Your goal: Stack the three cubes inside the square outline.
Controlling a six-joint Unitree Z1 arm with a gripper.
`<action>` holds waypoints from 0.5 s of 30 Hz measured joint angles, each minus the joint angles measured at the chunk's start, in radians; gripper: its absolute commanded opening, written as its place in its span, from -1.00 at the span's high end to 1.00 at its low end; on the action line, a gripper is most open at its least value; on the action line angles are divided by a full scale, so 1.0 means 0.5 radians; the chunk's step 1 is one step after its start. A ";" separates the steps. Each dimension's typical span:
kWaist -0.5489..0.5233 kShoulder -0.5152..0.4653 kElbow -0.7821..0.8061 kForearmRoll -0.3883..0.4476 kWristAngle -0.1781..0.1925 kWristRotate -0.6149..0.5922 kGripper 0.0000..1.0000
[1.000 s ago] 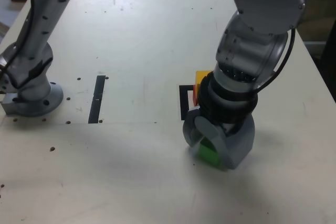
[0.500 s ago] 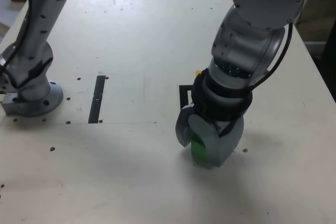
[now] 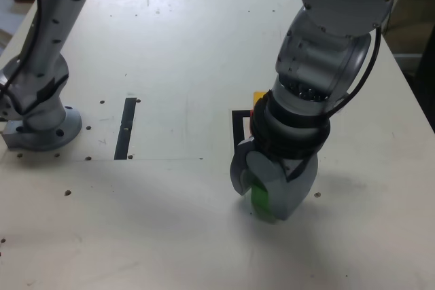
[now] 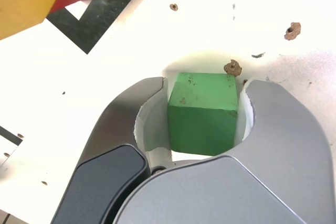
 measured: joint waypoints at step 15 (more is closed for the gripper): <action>0.095 -0.459 -0.281 0.482 0.071 -0.046 0.32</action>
